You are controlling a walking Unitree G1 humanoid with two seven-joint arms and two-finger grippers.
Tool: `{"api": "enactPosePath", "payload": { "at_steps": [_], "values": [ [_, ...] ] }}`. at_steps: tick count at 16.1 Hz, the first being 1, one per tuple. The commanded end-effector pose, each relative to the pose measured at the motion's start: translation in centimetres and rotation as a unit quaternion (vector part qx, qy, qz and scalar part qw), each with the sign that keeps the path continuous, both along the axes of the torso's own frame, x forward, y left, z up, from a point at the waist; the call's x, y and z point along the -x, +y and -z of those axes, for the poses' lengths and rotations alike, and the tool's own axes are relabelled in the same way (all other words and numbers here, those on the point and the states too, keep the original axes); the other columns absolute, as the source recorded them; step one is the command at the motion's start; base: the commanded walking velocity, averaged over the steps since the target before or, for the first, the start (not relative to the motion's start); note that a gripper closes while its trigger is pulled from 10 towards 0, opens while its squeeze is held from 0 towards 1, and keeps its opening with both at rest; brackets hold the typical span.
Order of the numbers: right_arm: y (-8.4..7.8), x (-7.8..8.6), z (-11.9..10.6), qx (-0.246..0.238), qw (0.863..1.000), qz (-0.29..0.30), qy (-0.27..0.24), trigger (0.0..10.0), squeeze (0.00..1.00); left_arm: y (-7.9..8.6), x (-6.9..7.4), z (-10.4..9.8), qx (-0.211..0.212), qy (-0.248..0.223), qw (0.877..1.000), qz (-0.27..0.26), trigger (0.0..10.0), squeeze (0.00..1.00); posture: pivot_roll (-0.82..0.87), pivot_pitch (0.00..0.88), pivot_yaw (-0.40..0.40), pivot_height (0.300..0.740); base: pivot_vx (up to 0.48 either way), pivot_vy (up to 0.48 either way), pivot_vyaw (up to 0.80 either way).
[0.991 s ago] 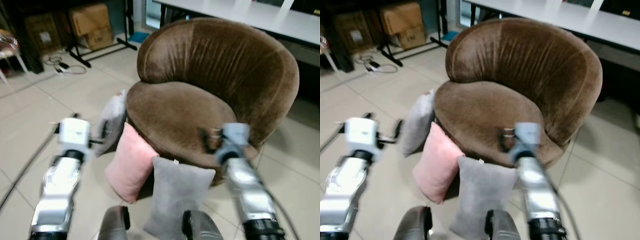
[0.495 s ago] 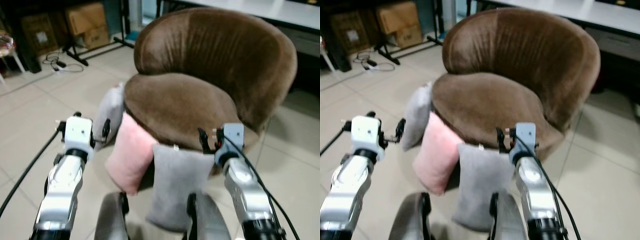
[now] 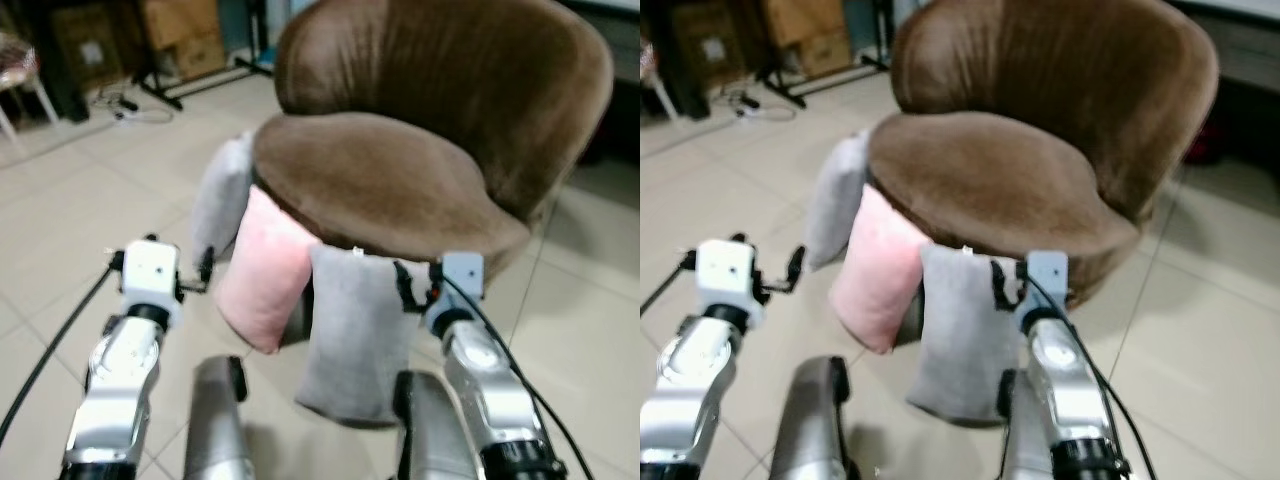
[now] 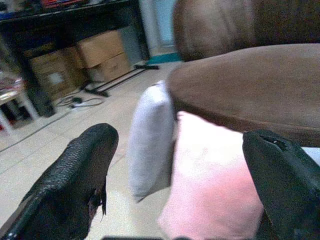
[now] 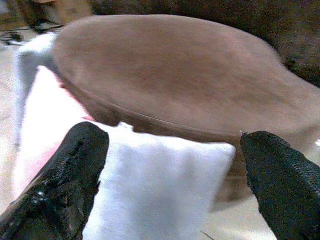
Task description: Move the pillow to the sofa from floor
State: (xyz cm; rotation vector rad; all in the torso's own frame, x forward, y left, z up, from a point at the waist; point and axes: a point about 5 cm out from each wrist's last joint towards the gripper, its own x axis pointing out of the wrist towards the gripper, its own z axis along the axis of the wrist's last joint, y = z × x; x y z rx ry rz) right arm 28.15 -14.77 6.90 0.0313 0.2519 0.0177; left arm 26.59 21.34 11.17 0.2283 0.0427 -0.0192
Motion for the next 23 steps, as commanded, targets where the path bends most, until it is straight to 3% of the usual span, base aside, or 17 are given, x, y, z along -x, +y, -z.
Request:
{"api": "enactPosePath", "payload": {
  "at_steps": [1, 5, 14, 20, 23],
  "values": [
    [-0.6, -0.1, -0.4, 0.003, 1.0, 0.01, -0.008, 10.0, 0.0, -0.4, -0.3, -0.7, 0.001, -0.011, 1.0, 0.012, 10.0, 0.0, -0.09, 0.0, -0.011, 0.477, 0.274, 0.0, 0.0],
    [-0.3, -0.1, -0.6, 0.027, 0.999, -0.01, -0.015, 10.0, 0.0, -0.4, -0.3, -0.6, 0.005, -0.011, 1.0, 0.016, 10.0, 0.0, -0.09, 0.0, -0.013, 0.477, 0.311, 0.0, 0.1],
    [-0.4, 0.3, -0.1, 0.047, 0.997, -0.054, -0.003, 10.0, 0.0, -0.3, 0.0, -0.6, -0.005, -0.01, 1.0, 0.013, 10.0, 0.0, -0.08, 0.0, -0.025, 0.477, 0.267, 0.0, 0.8],
    [-0.7, 0.4, 0.3, 0.043, 0.997, -0.068, 0.007, 10.0, 0.0, -0.3, 0.2, -0.3, -0.015, -0.006, 1.0, 0.009, 10.0, 0.0, -0.07, 0.0, -0.028, 0.477, 0.0, 0.0, 0.0],
    [-0.6, 0.3, 0.2, 0.037, 0.997, -0.067, 0.005, 10.0, 0.0, -0.4, 0.3, -0.2, -0.024, 0.0, 1.0, 0.021, 10.0, 0.0, -0.08, 0.0, -0.014, 0.447, 0.0, 0.0, 0.0]
  ]
}}
